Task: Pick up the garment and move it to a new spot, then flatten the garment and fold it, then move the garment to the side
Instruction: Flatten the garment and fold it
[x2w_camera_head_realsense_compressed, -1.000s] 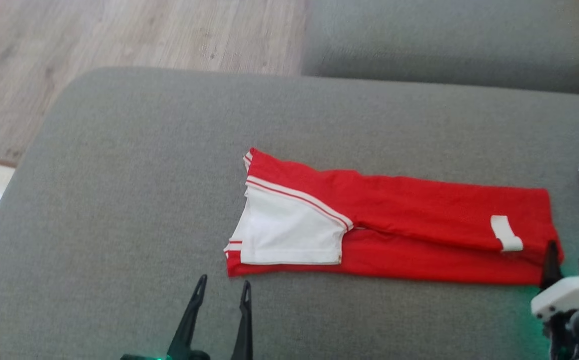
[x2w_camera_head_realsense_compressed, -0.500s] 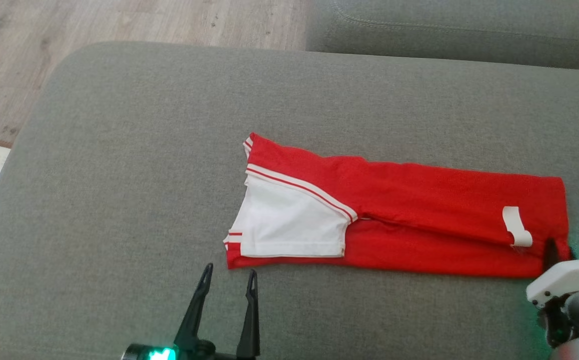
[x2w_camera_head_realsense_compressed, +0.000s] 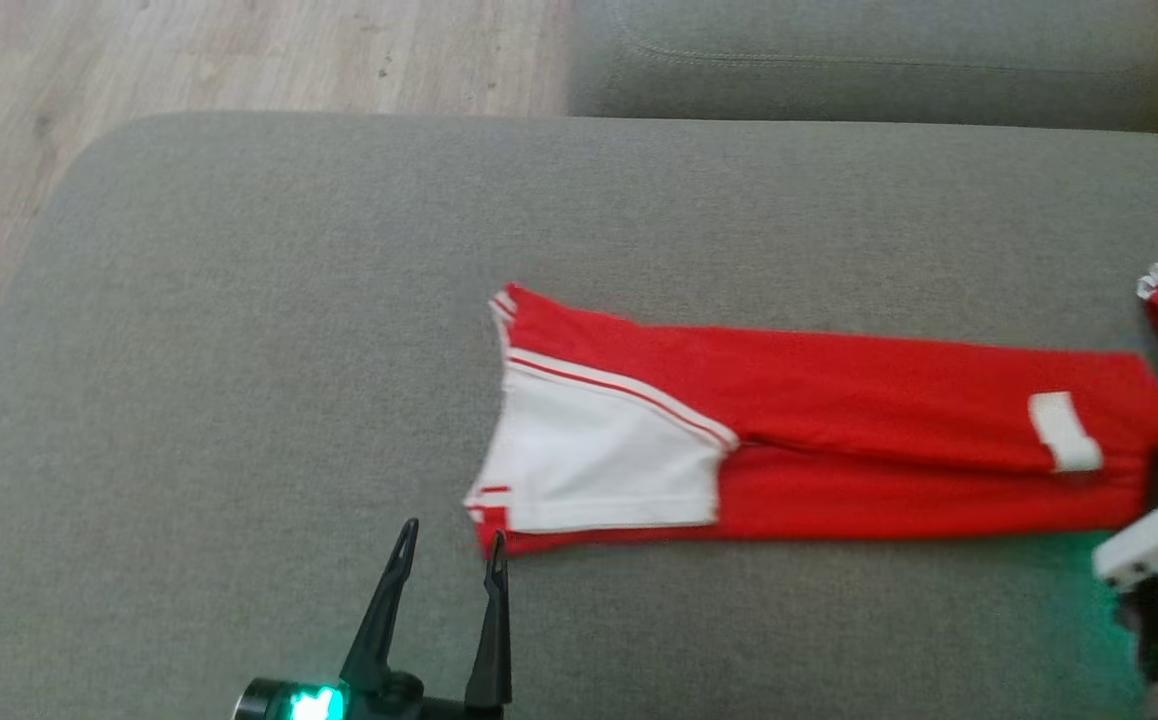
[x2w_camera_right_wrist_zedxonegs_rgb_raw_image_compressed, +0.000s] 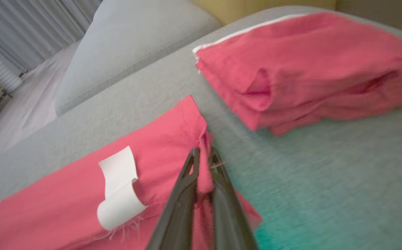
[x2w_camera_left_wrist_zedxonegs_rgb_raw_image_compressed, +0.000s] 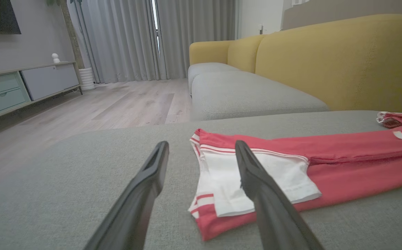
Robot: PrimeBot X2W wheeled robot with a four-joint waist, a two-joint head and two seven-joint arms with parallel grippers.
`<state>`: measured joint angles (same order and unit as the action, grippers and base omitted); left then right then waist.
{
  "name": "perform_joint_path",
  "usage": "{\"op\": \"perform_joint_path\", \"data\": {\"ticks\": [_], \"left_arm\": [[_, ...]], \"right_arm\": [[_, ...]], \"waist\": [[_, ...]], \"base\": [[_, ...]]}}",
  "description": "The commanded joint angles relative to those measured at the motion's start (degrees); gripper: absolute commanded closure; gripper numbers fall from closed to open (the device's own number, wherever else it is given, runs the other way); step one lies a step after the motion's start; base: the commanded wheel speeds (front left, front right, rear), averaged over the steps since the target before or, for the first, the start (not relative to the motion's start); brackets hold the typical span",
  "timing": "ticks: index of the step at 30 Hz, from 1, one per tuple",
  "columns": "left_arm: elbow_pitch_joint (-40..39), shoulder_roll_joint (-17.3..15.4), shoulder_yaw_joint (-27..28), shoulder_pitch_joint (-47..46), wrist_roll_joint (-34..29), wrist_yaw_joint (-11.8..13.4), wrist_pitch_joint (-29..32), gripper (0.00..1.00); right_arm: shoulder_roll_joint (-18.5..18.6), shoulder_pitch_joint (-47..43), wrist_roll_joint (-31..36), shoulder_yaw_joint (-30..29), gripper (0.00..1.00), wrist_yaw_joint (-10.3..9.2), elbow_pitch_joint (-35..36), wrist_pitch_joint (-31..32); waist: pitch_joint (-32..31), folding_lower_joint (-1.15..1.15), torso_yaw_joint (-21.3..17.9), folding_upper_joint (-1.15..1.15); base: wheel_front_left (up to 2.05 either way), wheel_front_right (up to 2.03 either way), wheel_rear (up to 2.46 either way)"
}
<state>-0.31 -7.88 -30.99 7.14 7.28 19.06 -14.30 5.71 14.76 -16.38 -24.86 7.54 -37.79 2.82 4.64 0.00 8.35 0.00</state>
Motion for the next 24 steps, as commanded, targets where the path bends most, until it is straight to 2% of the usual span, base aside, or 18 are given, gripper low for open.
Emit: {"op": "perform_joint_path", "data": {"ticks": [1, 4, 7, 14, 17, 18, 24], "left_arm": [[-1.6, 0.8, 2.3, -1.3, -0.6, -0.2, -0.7, 0.00], [-1.4, 1.0, 2.6, -1.2, -0.9, -0.6, -0.7, 0.00], [-1.2, 1.2, 3.0, -1.1, -1.1, -1.0, -0.7, 0.00], [-0.3, 1.7, 3.2, -1.2, -1.5, -2.3, -0.7, 0.00], [0.2, 1.9, 3.1, -1.5, -1.7, -3.0, -0.7, 0.00], [0.5, 2.0, 3.0, -1.8, -1.8, -3.5, -0.7, 0.00], [1.2, 2.6, 2.6, -2.7, -2.1, -4.5, -0.7, 0.00]], "right_arm": [[2.1, 0.2, -1.6, 0.7, 1.00, -0.05, 3.2, 0.5], [2.5, -0.4, -6.3, 1.3, 1.00, -0.05, 7.7, 2.6], [1.0, -1.0, -12.6, 3.5, 1.00, -0.05, 13.5, 5.9], [-2.1, -3.0, -20.4, 12.9, 1.00, -0.05, 25.6, 11.3], [-2.7, -2.9, -22.4, 18.3, 1.00, -0.05, 27.5, 12.1], [-2.8, -2.5, -24.1, 22.3, 1.00, -0.05, 27.6, 12.1], [-2.8, -1.0, -28.1, 34.6, 1.00, -0.05, 25.8, 10.4]], "waist": [[-0.2, 0.00, -0.4, 0.00], [-0.4, 0.00, -0.7, 0.00], [-0.7, 0.00, -0.9, 0.00], [-1.8, 0.00, 0.0, 0.00], [-2.3, 0.00, 0.9, 0.00], [-2.7, 0.00, 1.9, 0.00], [-2.6, 0.00, 5.1, 0.00]], "base": [[0.00, 0.00, 0.00], [0.00, 0.00, 0.00], [0.00, 0.00, 0.00], [0.00, 0.00, 0.00], [0.00, 0.00, 0.00], [0.00, 0.00, 0.00], [0.00, 0.00, 0.00]]}}
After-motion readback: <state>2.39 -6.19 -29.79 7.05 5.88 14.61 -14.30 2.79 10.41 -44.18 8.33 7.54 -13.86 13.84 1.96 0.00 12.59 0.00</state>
